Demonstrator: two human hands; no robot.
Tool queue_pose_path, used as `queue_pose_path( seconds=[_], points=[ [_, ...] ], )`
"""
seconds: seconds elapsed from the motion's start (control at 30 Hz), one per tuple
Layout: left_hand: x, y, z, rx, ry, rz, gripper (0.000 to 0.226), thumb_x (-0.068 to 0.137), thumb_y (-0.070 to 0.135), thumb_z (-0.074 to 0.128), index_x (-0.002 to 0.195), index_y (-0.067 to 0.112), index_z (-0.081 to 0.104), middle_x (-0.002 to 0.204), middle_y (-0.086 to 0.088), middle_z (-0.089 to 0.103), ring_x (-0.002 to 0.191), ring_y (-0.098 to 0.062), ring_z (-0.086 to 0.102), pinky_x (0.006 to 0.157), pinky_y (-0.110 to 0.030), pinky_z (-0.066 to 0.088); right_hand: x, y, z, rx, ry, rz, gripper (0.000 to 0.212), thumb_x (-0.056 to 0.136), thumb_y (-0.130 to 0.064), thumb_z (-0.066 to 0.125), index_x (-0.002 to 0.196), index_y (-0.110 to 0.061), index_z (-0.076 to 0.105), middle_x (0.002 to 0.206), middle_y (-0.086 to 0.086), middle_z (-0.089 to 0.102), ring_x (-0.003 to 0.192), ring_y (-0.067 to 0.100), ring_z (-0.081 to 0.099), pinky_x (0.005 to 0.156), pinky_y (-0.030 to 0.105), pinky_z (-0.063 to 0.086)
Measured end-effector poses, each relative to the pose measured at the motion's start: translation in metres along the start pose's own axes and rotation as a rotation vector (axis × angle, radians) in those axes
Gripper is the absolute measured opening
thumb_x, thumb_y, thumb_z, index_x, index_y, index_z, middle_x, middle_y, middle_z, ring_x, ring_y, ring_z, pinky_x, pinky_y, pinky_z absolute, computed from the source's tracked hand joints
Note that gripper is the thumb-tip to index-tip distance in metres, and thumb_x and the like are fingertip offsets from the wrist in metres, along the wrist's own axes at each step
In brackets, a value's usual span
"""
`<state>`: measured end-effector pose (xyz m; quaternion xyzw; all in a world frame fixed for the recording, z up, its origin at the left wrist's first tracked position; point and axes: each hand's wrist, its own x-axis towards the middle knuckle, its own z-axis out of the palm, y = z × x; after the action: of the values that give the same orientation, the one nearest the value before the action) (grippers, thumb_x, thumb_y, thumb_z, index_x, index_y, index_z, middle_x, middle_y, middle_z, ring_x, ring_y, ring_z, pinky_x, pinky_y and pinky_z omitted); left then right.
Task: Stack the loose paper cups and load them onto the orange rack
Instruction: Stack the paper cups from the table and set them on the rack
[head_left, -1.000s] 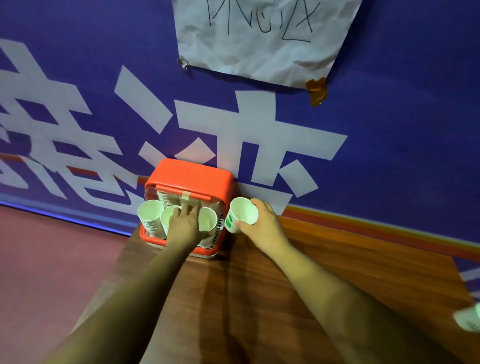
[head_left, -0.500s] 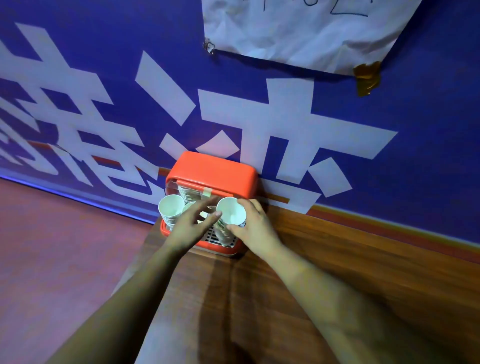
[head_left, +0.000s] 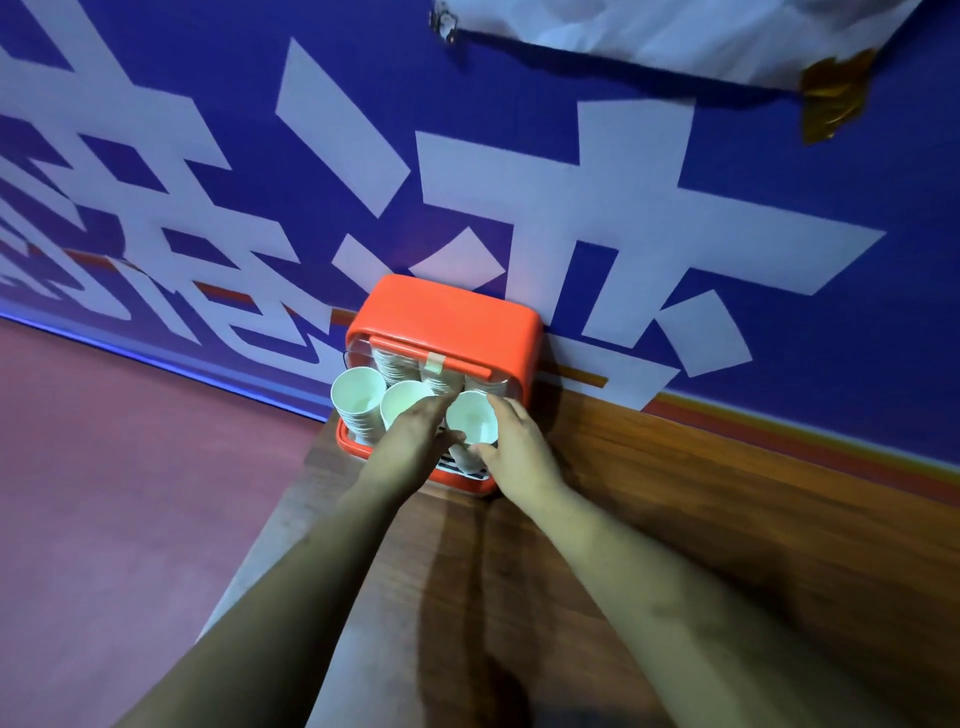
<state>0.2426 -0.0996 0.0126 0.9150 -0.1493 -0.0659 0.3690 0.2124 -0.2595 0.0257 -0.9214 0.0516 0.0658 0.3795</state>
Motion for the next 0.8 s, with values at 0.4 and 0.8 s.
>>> queue_pose_path(
  seconds=[0.4,0.8],
  points=[
    [-0.012,-0.001,0.008,0.258,0.076,0.159,0.050,0.080,0.013,0.074,0.126,0.004,0.058,0.114,-0.014,0.060,0.101,-0.036,0.053,0.086,-0.047,0.048,-0.006,0.025,0.003,0.035,-0.049,0.109,0.079,0.081,-0.030,0.076,0.148,-0.017,0.036,0.147,0.004,0.046,0.134,0.023,0.044,0.110,0.034,0.038],
    [-0.030,0.097,0.097,0.068,-0.155,0.033,0.035,0.085,0.027,0.064,0.115,0.009,0.060,0.112,-0.009,0.057,0.105,-0.028,0.058,0.092,-0.035,0.046,-0.140,0.168,-0.130,-0.055,0.111,0.392,0.061,0.087,-0.040,0.067,0.138,-0.012,0.049,0.136,0.009,0.051,0.122,0.025,0.052,0.101,0.031,0.042]
  ],
)
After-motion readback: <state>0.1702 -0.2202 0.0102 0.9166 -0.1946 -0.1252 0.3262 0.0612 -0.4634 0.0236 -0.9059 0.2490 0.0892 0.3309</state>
